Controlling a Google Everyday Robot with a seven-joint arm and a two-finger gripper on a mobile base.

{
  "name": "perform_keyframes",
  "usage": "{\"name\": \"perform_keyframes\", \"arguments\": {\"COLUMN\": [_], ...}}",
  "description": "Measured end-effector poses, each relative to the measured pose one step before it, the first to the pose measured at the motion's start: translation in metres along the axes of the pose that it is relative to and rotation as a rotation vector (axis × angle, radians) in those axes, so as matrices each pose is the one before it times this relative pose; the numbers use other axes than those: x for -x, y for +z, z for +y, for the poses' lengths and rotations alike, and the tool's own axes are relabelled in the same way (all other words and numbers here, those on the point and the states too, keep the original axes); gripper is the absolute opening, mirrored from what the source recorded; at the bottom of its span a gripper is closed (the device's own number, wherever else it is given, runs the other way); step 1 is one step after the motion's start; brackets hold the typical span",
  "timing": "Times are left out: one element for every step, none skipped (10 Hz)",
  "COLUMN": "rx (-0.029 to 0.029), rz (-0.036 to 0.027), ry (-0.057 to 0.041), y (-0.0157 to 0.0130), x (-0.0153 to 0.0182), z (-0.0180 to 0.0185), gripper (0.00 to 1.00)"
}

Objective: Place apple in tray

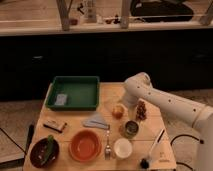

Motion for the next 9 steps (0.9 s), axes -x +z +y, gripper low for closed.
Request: {"name": "perform_keyframes", "arguments": {"rx": [-0.00683, -0.00517, -0.00085, -0.00137, 0.00562, 0.00297, 0.00335, 0.00355, 0.00525], "rz": [-0.01088, -0.00542, -0.00516, -0.00526, -0.00489, -0.00365, -0.0041, -0.00614, -0.00772], "ry": [-0.04582, -0.03061, -0.01886, -0.02219, -0.01659, -0.00793, -0.00457, -0.00168, -0.00158], "y": [-0.00295, -0.00247, -0.00026, -0.00014, 0.00126, 0.00097, 0.00113, 0.00185, 0.00253], "x": [0.01278, 0.00357, 0.00284, 0.00383, 0.0022, -0.00024, -0.00041, -0.00094, -0.00008], "z": [-0.00719, -0.00176, -0.00187, -0.00337, -0.00134, -0.00006, -0.00005, -0.00069, -0.00187], "gripper": [0.8, 0.8, 0.8, 0.78, 0.7, 0.6, 0.51, 0.41, 0.29]}}
